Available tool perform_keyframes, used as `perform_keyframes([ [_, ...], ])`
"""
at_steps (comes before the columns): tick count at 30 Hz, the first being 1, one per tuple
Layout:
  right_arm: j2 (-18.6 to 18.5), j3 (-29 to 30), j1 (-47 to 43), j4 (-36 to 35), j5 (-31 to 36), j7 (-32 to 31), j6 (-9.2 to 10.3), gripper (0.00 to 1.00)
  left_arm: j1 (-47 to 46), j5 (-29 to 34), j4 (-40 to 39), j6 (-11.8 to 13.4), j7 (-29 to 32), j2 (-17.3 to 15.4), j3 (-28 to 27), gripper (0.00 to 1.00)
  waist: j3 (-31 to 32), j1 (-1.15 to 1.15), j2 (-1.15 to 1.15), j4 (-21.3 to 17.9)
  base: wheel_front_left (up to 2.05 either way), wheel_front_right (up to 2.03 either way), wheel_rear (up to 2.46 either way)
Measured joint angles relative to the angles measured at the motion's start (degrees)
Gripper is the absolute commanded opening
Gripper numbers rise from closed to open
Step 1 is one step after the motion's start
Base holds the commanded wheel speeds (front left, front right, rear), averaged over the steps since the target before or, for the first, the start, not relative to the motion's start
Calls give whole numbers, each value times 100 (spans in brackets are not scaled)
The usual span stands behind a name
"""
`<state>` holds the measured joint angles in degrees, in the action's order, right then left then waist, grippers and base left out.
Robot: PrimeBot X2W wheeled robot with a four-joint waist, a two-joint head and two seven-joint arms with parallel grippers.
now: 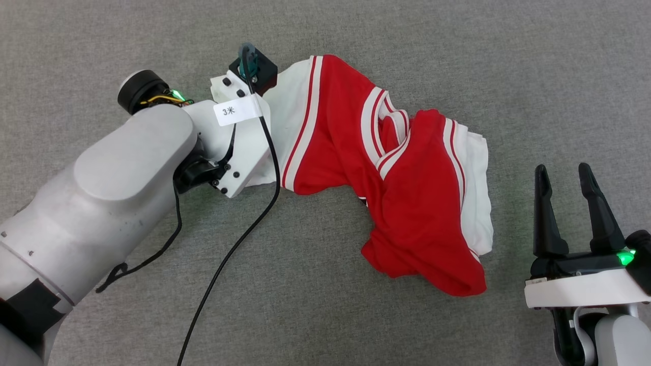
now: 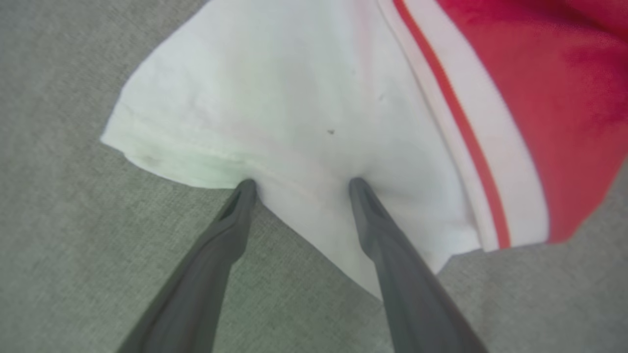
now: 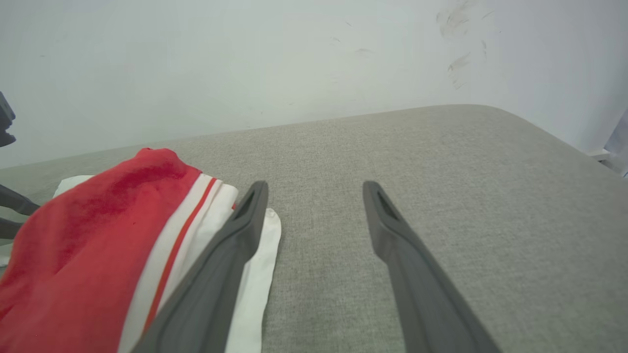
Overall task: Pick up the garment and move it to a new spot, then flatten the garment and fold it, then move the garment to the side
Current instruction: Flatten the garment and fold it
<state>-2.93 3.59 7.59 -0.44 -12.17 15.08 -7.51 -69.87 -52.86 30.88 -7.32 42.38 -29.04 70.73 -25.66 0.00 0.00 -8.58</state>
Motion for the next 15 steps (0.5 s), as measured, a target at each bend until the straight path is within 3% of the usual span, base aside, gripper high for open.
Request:
perform_keyframes([
  [2, 0, 1, 4, 4, 0, 0, 1, 100, -8, 34, -47, 4, 5, -15, 43, 100, -23, 0, 0, 1, 0, 0, 0],
  [4, 0, 2, 15, 12, 0, 0, 1, 100, -20, 87, -92, 10, -49, -20, 79, 0, -31, 0, 0, 11, 0, 0, 0],
  [10, 0, 34, -1, 58, 29, 0, 1, 100, 42, 118, -110, -8, -672, 71, 230, 0, 138, 0, 0, 126, 0, 0, 0],
  [15, 0, 73, -181, 115, 64, 0, 0, 100, 118, 135, -246, -8, -1319, -76, 265, 0, 461, 0, 0, 288, 0, 0, 0],
])
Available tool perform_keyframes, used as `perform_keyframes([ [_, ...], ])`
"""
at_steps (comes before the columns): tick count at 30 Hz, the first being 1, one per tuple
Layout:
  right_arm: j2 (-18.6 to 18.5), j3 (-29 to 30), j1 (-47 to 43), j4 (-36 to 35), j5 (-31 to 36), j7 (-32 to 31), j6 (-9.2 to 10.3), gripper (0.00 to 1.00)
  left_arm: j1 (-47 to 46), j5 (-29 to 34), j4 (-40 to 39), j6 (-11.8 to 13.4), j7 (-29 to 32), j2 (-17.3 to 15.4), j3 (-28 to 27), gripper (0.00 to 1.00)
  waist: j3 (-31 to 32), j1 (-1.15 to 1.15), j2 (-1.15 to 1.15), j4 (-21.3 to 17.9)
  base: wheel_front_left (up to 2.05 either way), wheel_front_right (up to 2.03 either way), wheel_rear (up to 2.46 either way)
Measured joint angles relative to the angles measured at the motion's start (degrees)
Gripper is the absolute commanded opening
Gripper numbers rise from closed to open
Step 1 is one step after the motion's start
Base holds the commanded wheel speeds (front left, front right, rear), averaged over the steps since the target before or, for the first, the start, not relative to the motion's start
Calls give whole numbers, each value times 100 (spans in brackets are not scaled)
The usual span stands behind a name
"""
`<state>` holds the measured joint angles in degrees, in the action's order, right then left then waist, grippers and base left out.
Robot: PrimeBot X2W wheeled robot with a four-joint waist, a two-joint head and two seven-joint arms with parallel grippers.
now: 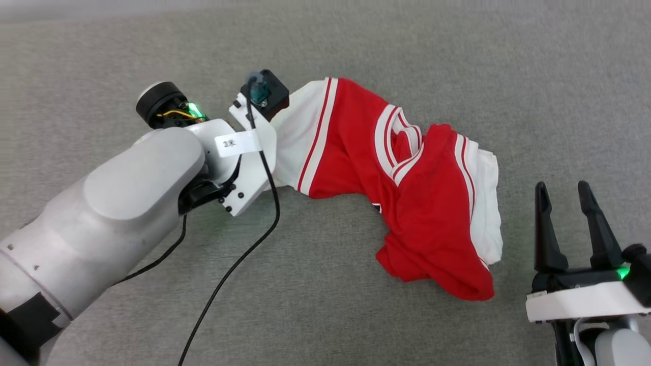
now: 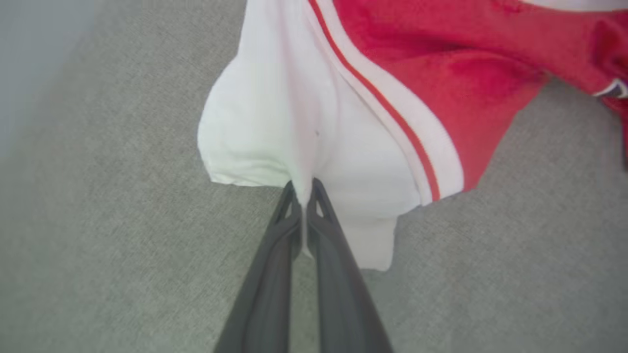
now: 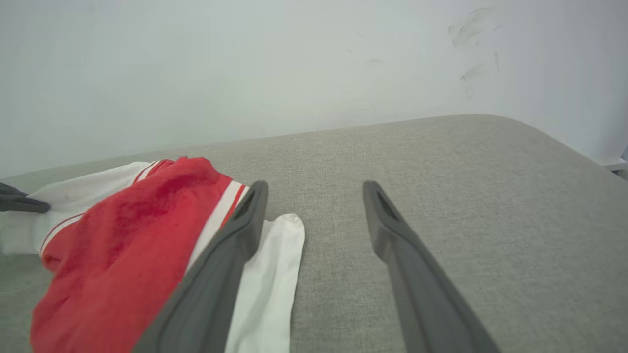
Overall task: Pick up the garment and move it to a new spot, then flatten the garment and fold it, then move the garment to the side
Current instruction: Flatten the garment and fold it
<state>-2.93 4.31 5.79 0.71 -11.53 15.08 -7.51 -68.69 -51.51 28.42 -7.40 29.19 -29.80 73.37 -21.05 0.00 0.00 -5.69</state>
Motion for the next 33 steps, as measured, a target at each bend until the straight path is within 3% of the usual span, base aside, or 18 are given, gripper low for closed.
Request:
perform_keyframes([
  [7, 1, 24, -238, 62, 59, 0, 1, 100, 209, -120, -200, 12, -624, -467, -116, 0, 468, 0, 0, 358, 0, 0, 0],
  [19, 2, 105, -444, 79, 104, 0, 0, 100, 1366, -648, -742, 702, -1013, -1532, -334, 0, 831, -1, 0, 817, 0, 0, 0],
  [24, 1, 100, -441, 97, 149, 0, 0, 100, 1973, -975, -604, 831, -1180, -1529, -327, 0, 805, 0, 0, 831, 0, 0, 0],
  [29, 1, 91, -436, 109, 203, 0, 0, 100, 2373, -1171, -288, 847, -1471, -1244, -338, 0, 818, 0, 0, 796, 0, 0, 0],
  [30, 1, 90, -436, 116, 215, 0, 0, 100, 2411, -1190, -219, 849, -1579, -1200, -363, 40, 831, 0, 0, 791, 0, 0, 0],
  [31, 1, 91, -436, 123, 231, 0, 0, 100, 2446, -1185, -154, 873, -1696, -1151, -381, 100, 849, 0, 0, 787, 0, 0, 0],
  [33, 1, 104, -435, 122, 277, 0, 1, 100, 2525, -1173, -46, 917, -1980, -1055, -431, 100, 893, 0, 0, 782, 0, 0, 0],
])
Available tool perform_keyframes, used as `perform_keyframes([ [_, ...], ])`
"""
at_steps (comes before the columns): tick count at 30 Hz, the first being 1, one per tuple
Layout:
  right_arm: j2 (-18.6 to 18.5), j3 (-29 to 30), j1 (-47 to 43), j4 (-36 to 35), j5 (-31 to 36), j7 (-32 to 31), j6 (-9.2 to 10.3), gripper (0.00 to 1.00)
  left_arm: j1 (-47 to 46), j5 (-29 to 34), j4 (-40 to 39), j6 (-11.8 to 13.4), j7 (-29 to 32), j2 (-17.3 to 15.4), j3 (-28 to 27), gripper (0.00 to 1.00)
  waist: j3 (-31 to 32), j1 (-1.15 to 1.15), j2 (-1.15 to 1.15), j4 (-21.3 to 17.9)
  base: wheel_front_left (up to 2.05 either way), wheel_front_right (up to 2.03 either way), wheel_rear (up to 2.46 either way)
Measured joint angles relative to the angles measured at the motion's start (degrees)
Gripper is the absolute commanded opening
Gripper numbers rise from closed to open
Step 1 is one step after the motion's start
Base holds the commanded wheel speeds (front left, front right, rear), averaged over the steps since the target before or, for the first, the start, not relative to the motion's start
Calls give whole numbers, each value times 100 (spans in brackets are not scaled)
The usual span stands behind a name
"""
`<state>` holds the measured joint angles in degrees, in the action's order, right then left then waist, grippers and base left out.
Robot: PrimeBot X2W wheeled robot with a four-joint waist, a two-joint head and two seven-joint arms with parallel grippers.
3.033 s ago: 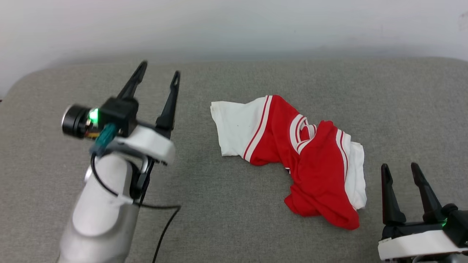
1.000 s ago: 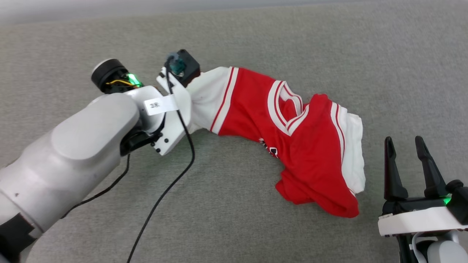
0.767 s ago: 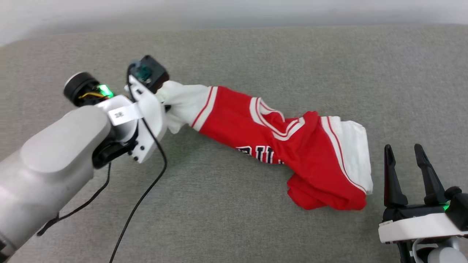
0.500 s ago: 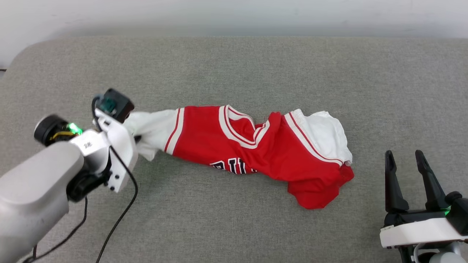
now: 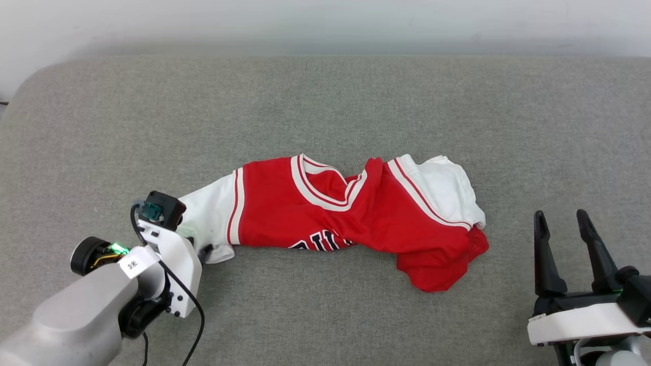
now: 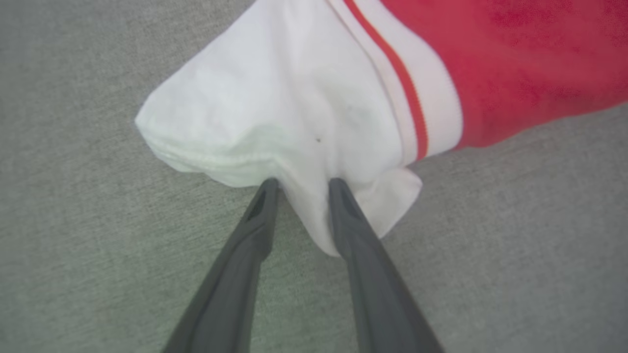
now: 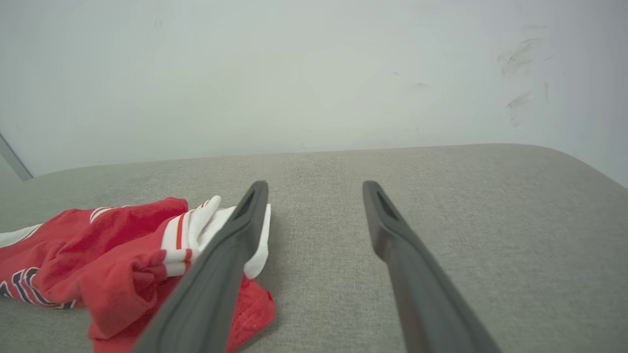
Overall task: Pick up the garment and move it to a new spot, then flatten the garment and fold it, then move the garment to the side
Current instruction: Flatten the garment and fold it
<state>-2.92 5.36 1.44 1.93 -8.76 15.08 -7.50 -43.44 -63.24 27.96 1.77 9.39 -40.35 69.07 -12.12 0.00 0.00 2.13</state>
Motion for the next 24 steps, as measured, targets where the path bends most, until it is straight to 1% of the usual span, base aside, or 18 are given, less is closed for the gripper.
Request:
perform_keyframes([
  [3, 0, 62, 12, -52, 90, 0, -1, 100, 114, 102, 88, 120, -475, 99, -71, 100, 81, 0, 0, 0, 0, 0, 0],
  [5, 0, 154, 54, -107, 167, 0, 0, 100, 152, 178, 93, 288, -848, 172, -149, 100, 130, 0, 0, 28, 0, 0, 0],
  [9, -1, 378, 157, -213, 355, 0, -1, 100, 318, 203, -32, 527, -1451, 343, -313, 100, 230, 0, 0, 133, 0, 0, 0],
  [12, -134, 481, 315, -337, 433, 0, -1, 100, 433, 281, -158, 788, -1849, 378, -416, 100, 307, 0, 0, 227, 0, 0, 0],
  [17, -695, 415, 787, -487, 483, 0, -1, 100, 622, 479, -450, 1258, -2312, 372, -633, 100, 358, 0, 0, 371, 0, 0, 0],
  [20, -1087, 260, 1162, -450, 420, 0, -1, 100, 769, 679, -757, 1626, -2420, 383, -931, 100, 333, 0, 0, 440, 0, 0, 0],
  [22, -1413, 89, 1416, -365, 360, 0, -1, 100, 905, 914, -1025, 1852, -2428, 404, -1245, 100, 294, 0, 0, 486, 0, 0, 0],
  [24, -1731, -165, 1697, -266, 264, 0, -1, 100, 1071, 1289, -1367, 2031, -2429, 455, -1704, 100, 240, 0, 0, 528, 0, 0, 0],
])
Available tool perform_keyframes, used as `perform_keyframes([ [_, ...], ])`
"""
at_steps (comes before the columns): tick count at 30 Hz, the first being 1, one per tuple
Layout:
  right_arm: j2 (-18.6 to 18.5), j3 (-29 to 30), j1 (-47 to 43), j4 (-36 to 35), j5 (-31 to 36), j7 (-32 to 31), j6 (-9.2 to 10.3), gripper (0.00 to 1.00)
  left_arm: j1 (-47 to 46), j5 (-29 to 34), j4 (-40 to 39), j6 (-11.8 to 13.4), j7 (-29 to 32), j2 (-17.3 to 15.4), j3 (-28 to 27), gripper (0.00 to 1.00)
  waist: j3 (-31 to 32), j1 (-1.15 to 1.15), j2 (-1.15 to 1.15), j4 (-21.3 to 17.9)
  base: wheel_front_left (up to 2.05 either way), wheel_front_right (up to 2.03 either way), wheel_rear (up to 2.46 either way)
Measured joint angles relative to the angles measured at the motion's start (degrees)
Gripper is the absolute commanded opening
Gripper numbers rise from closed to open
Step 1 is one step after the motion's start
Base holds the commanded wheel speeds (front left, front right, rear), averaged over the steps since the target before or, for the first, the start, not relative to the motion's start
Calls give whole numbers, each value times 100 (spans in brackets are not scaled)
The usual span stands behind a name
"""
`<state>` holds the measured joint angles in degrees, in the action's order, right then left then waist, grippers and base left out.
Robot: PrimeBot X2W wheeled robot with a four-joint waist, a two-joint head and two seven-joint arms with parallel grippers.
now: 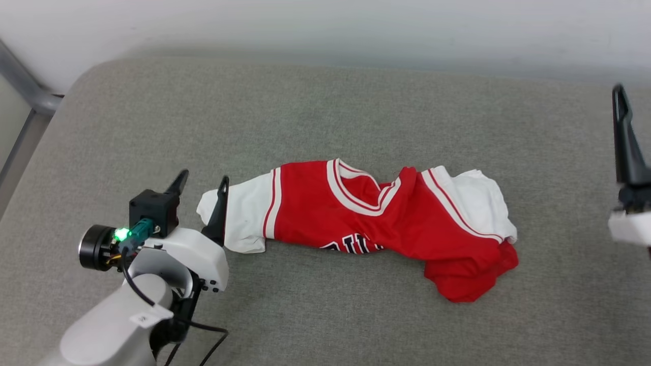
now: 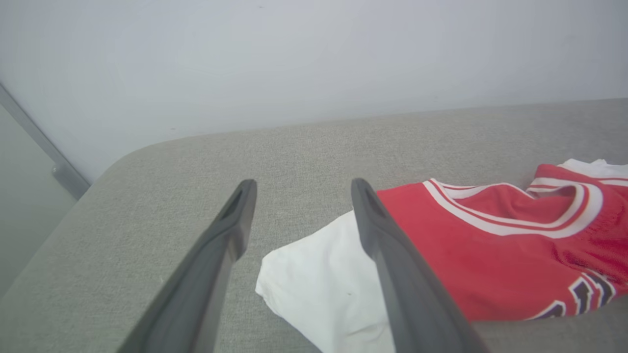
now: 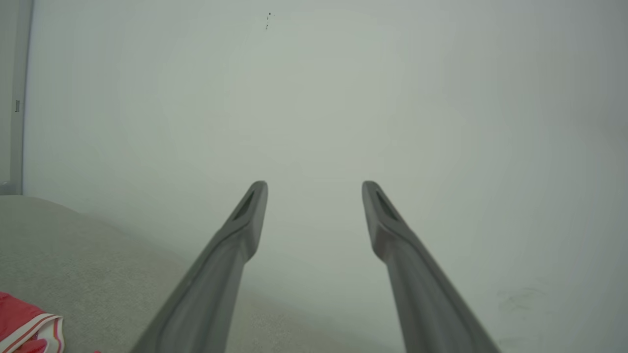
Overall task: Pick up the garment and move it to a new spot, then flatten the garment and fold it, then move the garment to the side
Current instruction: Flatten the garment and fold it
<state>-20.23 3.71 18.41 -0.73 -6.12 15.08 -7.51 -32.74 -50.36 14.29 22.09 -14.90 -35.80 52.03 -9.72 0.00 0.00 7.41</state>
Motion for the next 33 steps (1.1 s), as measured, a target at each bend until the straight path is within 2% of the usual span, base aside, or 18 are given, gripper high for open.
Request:
perform_keyframes([
  [4, -610, -655, 662, 372, -325, -121, 0, 100, 566, 700, -536, 213, -15, 226, -732, 100, -136, 0, 0, 84, 0, 0, 0],
  [8, -1230, -1599, 1303, 656, -751, -984, -1, 100, 1023, 1316, -864, 264, -16, 532, -1412, 100, -274, 0, 0, 161, 0, 0, 0],
  [14, -2042, -3058, 2037, 673, -1872, -2928, -2, 100, 1511, 2174, -1185, 143, -16, 1131, -2241, 100, -488, 0, 0, 296, 0, 0, 0],
  [18, -2593, -3868, 2398, 546, -2867, -4344, -2, 100, 1697, 2613, -1301, -109, -16, 1504, -2651, 100, -638, 1, 0, 389, 0, 0, 0],
  [20, -2754, -4092, 2547, 563, -3293, -5064, -2, 100, 1764, 2777, -1319, -246, -16, 1674, -2821, 100, -714, 1, 0, 434, 0, 0, 0],
  [23, -2880, -4298, 2728, 657, -3684, -5826, -1, 100, 1839, 2992, -1299, -454, -16, 1903, -3031, 100, -829, 1, 0, 490, 0, 0, 0],
  [26, -2836, -4385, 2859, 833, -3942, -6288, -1, 100, 1839, 3178, -1274, -659, -16, 2129, -3215, 100, -955, 1, 0, 555, 0, 0, 0],
  [33, -2564, -4595, 3139, 1271, -3954, -6607, -1, 100, 1737, 3550, -1173, -1113, -16, 2626, -3576, 100, -1308, 1, 0, 747, 0, 0, 0],
])
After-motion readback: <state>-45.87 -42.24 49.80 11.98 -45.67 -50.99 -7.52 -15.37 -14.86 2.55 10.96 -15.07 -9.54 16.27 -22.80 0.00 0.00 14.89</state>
